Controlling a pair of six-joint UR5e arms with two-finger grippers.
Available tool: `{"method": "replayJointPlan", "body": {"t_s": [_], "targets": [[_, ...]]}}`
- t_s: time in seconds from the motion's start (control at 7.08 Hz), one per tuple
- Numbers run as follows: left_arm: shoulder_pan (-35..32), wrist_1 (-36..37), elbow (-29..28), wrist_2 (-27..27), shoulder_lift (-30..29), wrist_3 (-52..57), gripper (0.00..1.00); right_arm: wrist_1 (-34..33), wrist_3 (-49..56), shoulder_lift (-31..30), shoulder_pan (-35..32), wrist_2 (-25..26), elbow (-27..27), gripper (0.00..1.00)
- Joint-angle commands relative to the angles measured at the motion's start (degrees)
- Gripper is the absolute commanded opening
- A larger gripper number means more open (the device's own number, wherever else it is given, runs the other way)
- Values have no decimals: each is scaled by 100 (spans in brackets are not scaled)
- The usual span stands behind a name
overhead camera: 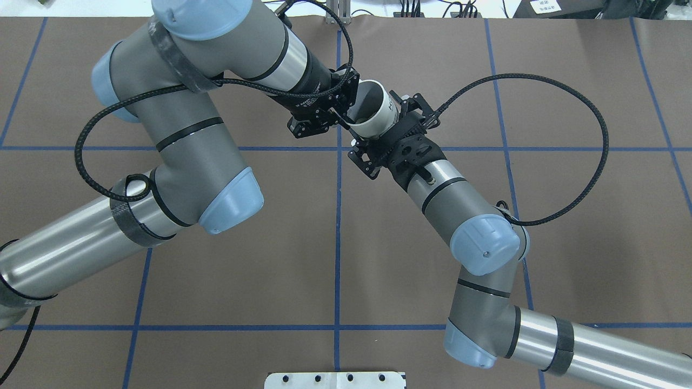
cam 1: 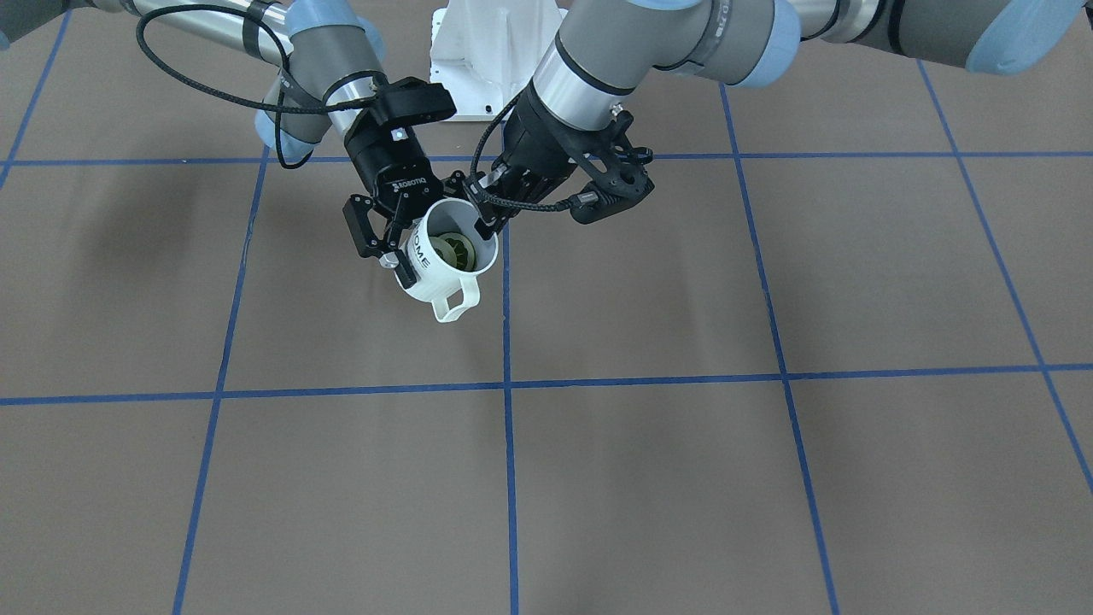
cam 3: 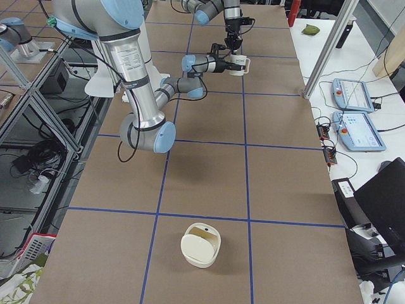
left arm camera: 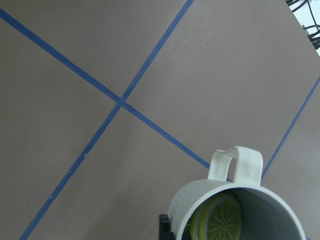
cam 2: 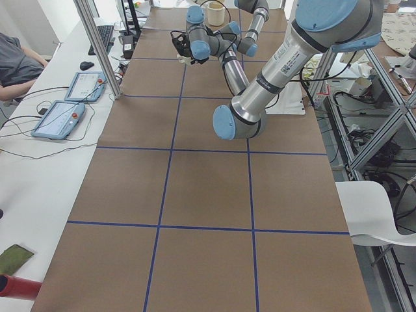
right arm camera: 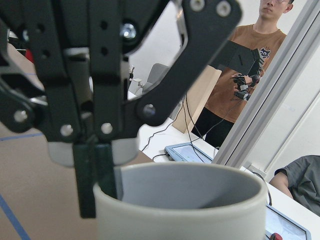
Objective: Left arm hands cup to right arm to dump lemon
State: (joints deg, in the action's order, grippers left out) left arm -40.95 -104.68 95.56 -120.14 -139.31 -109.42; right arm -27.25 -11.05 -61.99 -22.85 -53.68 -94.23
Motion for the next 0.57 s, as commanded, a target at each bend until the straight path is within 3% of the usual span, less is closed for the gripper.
{"method": "replayJointPlan", "body": {"t_s": [0.0, 0.14, 0.28, 0.42], "targets": [[8, 0, 6, 0, 1, 9, 0, 0, -3, 11, 9, 42, 2, 94], [8, -9, 6, -9, -8, 18, 0, 9, -11, 20, 18, 51, 2, 84], [8, -26, 15, -9, 1, 122, 31, 9, -64, 29, 26, 51, -7, 67], [8, -35, 33, -9, 1, 175, 99, 9, -81, 29, 35, 33, -42, 23]]}}
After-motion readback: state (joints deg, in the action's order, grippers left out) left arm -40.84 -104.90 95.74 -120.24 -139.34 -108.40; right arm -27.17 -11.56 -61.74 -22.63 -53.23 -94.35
